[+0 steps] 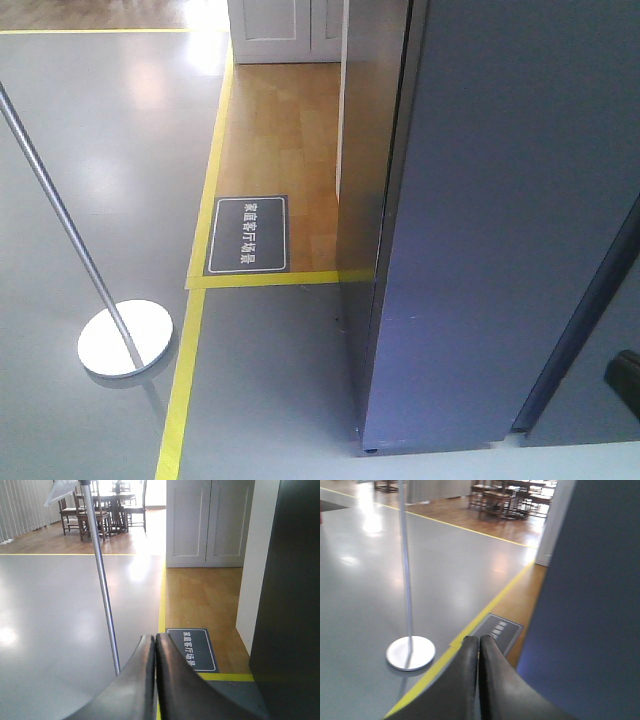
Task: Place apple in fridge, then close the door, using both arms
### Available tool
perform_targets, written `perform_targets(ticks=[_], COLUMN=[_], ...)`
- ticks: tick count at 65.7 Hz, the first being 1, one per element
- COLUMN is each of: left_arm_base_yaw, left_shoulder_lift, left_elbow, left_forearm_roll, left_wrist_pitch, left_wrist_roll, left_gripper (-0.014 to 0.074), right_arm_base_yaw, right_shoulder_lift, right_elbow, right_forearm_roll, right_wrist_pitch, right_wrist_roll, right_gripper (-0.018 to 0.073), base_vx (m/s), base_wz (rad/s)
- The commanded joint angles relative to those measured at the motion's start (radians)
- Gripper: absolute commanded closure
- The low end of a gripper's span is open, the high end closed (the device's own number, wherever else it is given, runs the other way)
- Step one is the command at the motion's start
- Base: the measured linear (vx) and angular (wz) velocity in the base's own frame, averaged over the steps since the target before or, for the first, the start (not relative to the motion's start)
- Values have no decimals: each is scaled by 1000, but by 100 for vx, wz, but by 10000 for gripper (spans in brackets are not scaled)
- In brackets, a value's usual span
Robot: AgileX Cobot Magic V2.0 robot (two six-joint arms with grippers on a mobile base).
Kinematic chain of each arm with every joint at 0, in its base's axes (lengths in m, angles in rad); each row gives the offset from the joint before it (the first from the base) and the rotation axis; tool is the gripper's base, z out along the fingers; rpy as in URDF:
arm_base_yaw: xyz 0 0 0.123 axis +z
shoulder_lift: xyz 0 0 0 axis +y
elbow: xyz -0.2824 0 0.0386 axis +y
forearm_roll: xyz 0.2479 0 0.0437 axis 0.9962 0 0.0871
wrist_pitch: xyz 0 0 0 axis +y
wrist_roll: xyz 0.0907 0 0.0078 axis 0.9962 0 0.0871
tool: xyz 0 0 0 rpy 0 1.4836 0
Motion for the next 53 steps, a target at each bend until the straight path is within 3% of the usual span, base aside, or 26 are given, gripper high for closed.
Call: perform_targets(ticks=[1,9,18,39,46,53], left_arm_base_yaw=[-9,-9,-9,-9,-9,-9], left_shoulder_lift=[-16,-16,-16,-16,-16,-16], left_elbow=[-17,-17,-17,-17,-17,-17], left_forearm_roll=[1,1,1,1,0,0], left_wrist_pitch=[-69,-69,-69,-69,-69,-68], left_wrist_roll=[1,1,1,1,1,1], left_gripper=[602,602,602,602,602,602], right_arm_base_yaw=[41,86,94,92,92,82], right_shoulder_lift=[10,10,-15,-241,-288,-284], right_elbow=[-26,-26,37,368,441,437], right_forearm_roll=[-151,-398,-539,-558,-623,-702], right_wrist_pitch=[-115,-124,-209,-554,-661,-648], right_wrist_roll=[158,405,620,742,804,824], right_gripper=[562,562,562,562,562,562], base_vx=[0,0,0,0,0,0], base_wz=[0,0,0,0,0,0])
